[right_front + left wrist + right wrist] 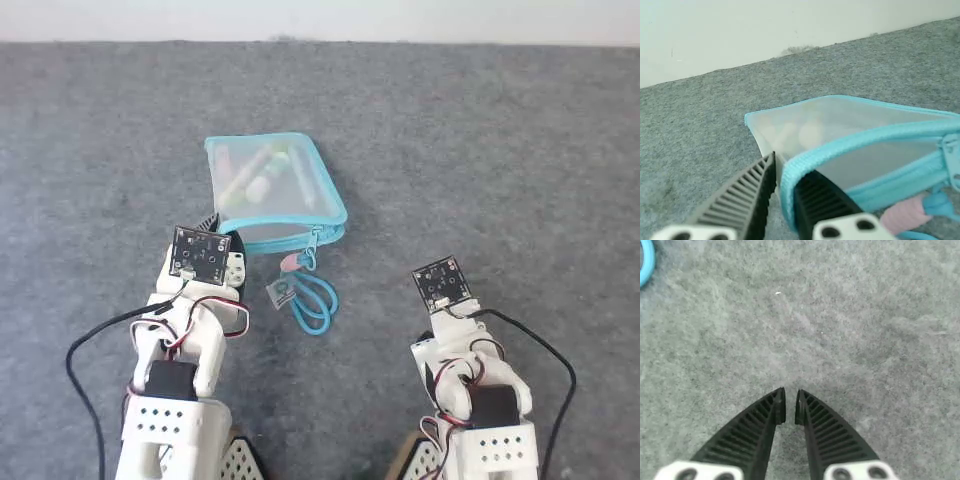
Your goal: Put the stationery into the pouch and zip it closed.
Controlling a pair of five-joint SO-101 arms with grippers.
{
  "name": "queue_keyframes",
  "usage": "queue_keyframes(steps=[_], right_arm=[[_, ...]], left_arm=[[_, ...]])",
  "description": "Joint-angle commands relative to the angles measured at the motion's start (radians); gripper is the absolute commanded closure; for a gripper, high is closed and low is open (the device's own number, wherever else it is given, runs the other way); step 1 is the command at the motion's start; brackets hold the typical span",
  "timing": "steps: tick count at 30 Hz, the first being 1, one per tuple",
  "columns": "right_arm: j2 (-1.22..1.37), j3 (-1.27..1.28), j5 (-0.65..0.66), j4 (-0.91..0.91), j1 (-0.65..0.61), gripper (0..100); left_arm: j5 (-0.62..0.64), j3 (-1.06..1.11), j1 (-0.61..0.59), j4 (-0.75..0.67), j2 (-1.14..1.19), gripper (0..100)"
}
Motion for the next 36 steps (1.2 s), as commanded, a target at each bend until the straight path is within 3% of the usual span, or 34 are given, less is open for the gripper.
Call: queue_keyframes(steps=[1, 30, 36], right_arm=[[0.001, 0.017, 0.015, 0.005, 0.012, 94.9], [-0.035, 0.018, 0.015, 0.018, 0.012, 94.9], [-0.033, 0.018, 0.015, 0.018, 0.010, 94.9]], left_arm=[[-0.012, -0.008, 0.012, -0.002, 0.006, 99], [-0.011, -0.007, 0.018, -0.002, 0.006, 99], [-0.015, 0.031, 0.172, -0.002, 0.008, 99]])
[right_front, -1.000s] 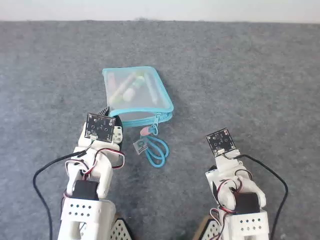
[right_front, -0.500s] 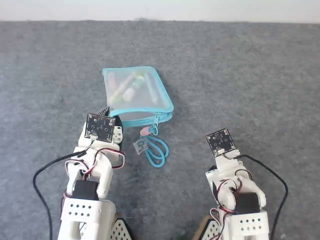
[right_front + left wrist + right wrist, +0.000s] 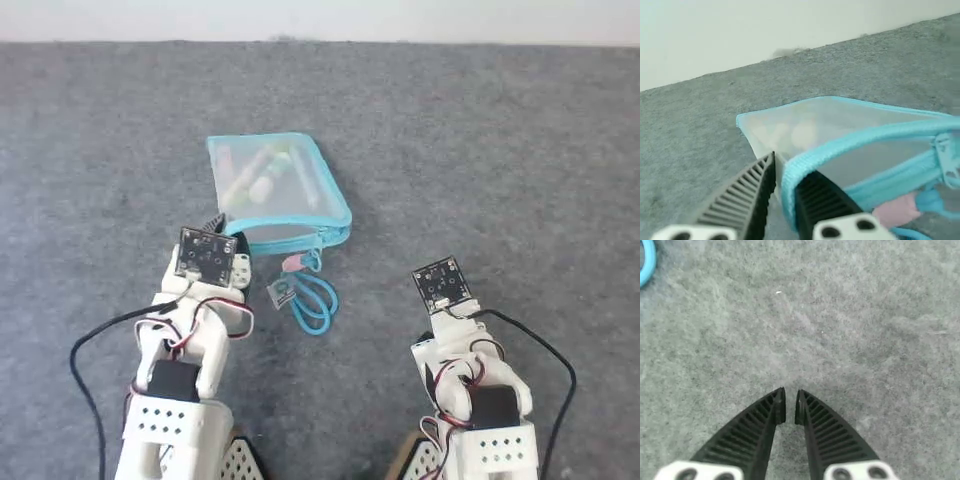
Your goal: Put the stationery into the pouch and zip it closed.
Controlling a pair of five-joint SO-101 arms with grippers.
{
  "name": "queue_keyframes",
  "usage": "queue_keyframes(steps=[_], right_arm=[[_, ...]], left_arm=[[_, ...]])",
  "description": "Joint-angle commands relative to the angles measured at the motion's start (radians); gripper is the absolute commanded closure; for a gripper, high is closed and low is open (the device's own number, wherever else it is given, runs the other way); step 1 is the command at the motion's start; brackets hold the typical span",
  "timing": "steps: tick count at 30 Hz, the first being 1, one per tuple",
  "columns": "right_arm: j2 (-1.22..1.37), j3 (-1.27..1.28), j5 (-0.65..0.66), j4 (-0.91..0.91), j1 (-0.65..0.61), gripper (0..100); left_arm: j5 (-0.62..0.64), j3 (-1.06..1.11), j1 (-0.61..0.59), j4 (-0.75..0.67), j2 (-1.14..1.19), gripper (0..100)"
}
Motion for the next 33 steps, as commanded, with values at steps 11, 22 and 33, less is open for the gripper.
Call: queue_keyframes(steps=[11, 22, 33], right_arm=[[-0.021, 0.018, 0.015, 0.005, 0.008, 94.9], [-0.021, 0.018, 0.008, 0.005, 0.005, 94.9], [-0.021, 0.018, 0.015, 0.008, 0.007, 95.0]], left_arm=[[-0.018, 0.036, 0.152, -0.002, 0.006, 99], [-0.011, 0.022, 0.009, -0.038, 0.006, 99], [0.064, 0.021, 0.008, -0.043, 0.006, 99]])
